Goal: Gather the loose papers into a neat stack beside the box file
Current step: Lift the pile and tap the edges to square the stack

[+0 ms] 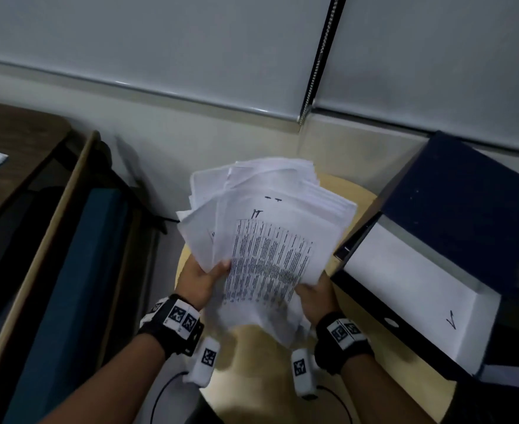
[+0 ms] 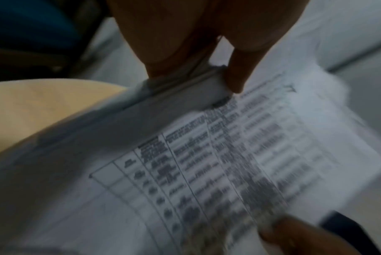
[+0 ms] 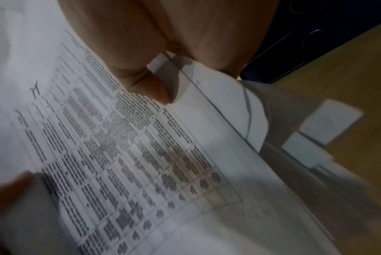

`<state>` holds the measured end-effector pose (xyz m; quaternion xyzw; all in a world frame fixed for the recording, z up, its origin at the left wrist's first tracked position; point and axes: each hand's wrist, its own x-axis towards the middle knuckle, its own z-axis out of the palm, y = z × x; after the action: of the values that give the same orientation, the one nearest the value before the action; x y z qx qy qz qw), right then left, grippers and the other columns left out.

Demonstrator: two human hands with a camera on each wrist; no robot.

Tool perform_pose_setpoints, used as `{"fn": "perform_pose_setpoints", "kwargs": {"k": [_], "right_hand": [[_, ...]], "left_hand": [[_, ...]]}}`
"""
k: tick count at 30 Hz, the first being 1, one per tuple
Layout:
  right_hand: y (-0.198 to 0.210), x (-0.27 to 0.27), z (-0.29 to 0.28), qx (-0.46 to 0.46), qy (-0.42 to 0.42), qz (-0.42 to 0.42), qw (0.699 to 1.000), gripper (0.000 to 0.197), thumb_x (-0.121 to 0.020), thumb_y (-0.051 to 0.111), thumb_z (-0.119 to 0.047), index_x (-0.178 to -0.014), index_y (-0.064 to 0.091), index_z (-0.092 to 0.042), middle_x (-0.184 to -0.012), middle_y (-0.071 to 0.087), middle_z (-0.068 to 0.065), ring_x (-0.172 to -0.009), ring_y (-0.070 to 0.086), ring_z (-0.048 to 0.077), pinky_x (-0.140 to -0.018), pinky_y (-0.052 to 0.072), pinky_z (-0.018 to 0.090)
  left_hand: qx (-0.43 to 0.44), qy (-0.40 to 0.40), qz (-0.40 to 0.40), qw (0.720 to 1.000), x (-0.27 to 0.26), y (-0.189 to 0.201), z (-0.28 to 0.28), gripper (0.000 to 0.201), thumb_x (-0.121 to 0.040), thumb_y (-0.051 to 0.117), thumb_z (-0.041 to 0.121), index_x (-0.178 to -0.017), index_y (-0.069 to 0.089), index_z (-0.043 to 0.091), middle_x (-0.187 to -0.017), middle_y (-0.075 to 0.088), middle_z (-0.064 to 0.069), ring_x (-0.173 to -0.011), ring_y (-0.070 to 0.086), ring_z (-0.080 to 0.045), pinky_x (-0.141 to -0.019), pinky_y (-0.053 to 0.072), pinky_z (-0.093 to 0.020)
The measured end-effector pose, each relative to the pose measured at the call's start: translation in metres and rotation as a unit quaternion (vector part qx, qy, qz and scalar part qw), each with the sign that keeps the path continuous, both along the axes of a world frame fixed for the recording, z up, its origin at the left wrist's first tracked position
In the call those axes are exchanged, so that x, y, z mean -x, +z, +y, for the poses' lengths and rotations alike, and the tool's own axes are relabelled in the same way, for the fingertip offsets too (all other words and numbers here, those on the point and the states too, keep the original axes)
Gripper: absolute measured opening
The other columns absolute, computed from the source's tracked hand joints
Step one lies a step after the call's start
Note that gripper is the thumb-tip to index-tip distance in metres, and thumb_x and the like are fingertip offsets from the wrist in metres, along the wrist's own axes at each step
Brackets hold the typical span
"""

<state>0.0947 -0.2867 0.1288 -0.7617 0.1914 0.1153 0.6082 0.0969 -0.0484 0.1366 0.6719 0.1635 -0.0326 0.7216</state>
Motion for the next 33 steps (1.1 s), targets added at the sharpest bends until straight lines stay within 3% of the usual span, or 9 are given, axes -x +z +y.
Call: {"fn": "perform_pose_setpoints", "kwargs": {"k": [3, 6, 8, 10, 15, 18, 23, 30, 33], "right_hand": [[0.011, -0.004, 0.007, -0.034, -0.073, -0.037, 0.996, 0.025, -0.084, 0.061, 0.009, -0.099, 0.058, -0.011, -0.098, 0.066, -0.009, -0.095, 0.063, 0.016, -0.094, 0.049, 0.038], [0.006, 0.0, 0.006, -0.034, -0.083, -0.015, 0.996, 0.03, -0.082, 0.069, 0.006, -0.105, 0.065, -0.013, -0.098, 0.067, -0.004, -0.103, 0.063, 0.023, -0.096, 0.05, 0.038], [0.002, 0.003, 0.004, 0.011, -0.071, 0.036, 0.997, 0.025, -0.085, 0.071, -0.005, -0.11, 0.067, -0.004, -0.099, 0.068, 0.007, -0.103, 0.065, 0.029, -0.089, 0.051, 0.033], [-0.001, 0.004, 0.0, 0.043, -0.058, 0.066, 0.995, 0.033, -0.085, 0.071, -0.012, -0.115, 0.065, 0.001, -0.109, 0.069, 0.016, -0.107, 0.065, 0.032, -0.089, 0.051, 0.034], [0.016, 0.002, 0.001, -0.015, -0.021, 0.013, 1.0, 0.033, -0.079, 0.069, 0.009, -0.102, 0.065, -0.015, -0.098, 0.069, -0.003, -0.095, 0.066, 0.017, -0.098, 0.051, 0.041], [0.02, -0.001, -0.001, -0.031, -0.024, -0.012, 0.999, 0.04, -0.077, 0.067, 0.011, -0.104, 0.063, -0.019, -0.101, 0.07, -0.002, -0.096, 0.067, 0.015, -0.095, 0.052, 0.041], [0.022, -0.001, 0.001, -0.056, -0.052, 0.024, 0.997, 0.036, -0.081, 0.064, 0.013, -0.088, 0.061, -0.022, -0.09, 0.066, -0.007, -0.089, 0.063, 0.017, -0.089, 0.045, 0.031], [0.013, -0.005, 0.001, -0.048, -0.111, 0.033, 0.992, 0.019, -0.082, 0.063, 0.004, -0.1, 0.066, -0.003, -0.097, 0.072, 0.012, -0.097, 0.067, 0.032, -0.094, 0.051, 0.039], [0.013, -0.002, -0.001, -0.02, -0.077, -0.004, 0.997, 0.01, -0.079, 0.062, 0.008, -0.088, 0.063, 0.01, -0.1, 0.068, 0.034, -0.099, 0.067, 0.044, -0.094, 0.053, 0.052]], "left_hand": [[-0.053, -0.004, -0.032, 0.998, 0.0, 0.017, -0.009, 0.023, -0.081, 0.074, 0.015, -0.104, 0.067, 0.014, -0.097, 0.074, 0.014, -0.095, 0.067, 0.001, -0.084, 0.05, -0.014], [-0.101, -0.003, 0.015, 0.995, 0.005, 0.018, -0.005, 0.018, -0.08, 0.074, 0.015, -0.09, 0.062, 0.025, -0.097, 0.061, 0.009, -0.093, 0.059, -0.002, -0.087, 0.042, -0.016], [-0.113, -0.015, -0.004, 0.994, 0.003, 0.01, 0.0, 0.036, -0.074, 0.076, 0.015, -0.105, 0.063, 0.002, -0.097, 0.058, 0.005, -0.086, 0.057, 0.016, -0.079, 0.038, -0.001], [-0.099, -0.017, -0.024, 0.995, -0.002, 0.01, 0.001, 0.05, -0.069, 0.075, -0.004, -0.113, 0.054, -0.017, -0.094, 0.057, 0.0, -0.078, 0.057, 0.015, -0.066, 0.037, 0.004], [-0.091, -0.037, -0.039, 0.994, -0.017, 0.015, 0.003, 0.062, -0.046, 0.067, 0.005, -0.107, 0.061, 0.005, -0.096, 0.059, 0.008, -0.085, 0.058, 0.007, -0.071, 0.042, 0.0], [-0.034, -0.03, -0.026, 0.999, -0.027, 0.013, 0.01, 0.081, -0.04, 0.068, 0.002, -0.119, 0.055, 0.012, -0.109, 0.066, -0.007, -0.101, 0.064, -0.021, -0.085, 0.053, -0.033], [0.003, -0.031, -0.013, 0.999, -0.033, 0.023, 0.005, 0.053, -0.043, 0.06, -0.005, -0.092, 0.064, 0.014, -0.072, 0.075, 0.009, -0.075, 0.069, -0.015, -0.066, 0.054, -0.031], [-0.002, -0.022, -0.005, 1.0, -0.026, 0.024, -0.001, 0.019, -0.049, 0.069, 0.002, -0.059, 0.072, 0.018, -0.061, 0.069, 0.006, -0.066, 0.062, -0.019, -0.071, 0.052, -0.034], [0.038, -0.019, -0.017, 0.999, -0.022, 0.024, 0.007, 0.036, -0.047, 0.064, -0.006, -0.079, 0.071, 0.01, -0.065, 0.071, -0.002, -0.065, 0.066, -0.02, -0.058, 0.057, -0.031]]}}
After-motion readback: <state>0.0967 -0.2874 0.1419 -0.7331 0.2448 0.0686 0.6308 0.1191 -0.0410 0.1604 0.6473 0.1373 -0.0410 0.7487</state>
